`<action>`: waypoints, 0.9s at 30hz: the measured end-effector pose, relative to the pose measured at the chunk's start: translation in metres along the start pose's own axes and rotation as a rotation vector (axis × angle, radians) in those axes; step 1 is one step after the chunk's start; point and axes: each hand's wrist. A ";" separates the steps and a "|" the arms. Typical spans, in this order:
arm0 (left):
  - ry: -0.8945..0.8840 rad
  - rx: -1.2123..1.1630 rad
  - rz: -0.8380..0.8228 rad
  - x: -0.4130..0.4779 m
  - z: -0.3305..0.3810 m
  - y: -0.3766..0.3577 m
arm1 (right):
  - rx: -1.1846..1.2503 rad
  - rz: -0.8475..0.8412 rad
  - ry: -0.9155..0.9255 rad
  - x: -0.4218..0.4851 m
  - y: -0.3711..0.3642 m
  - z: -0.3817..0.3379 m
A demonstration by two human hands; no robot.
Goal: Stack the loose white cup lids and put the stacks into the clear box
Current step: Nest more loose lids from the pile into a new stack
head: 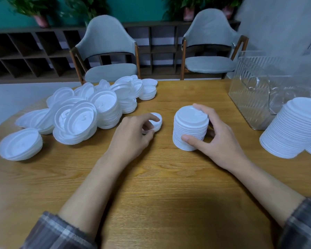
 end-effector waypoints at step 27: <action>0.293 -1.063 0.168 -0.001 0.037 -0.016 | 0.109 -0.014 0.023 -0.003 -0.002 -0.008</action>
Point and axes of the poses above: each hand's wrist, its own x-axis towards the middle knuckle, its own y-axis out of the back of the hand, z = x × y, and after that the axes turned 9 degrees about -x, right-handed
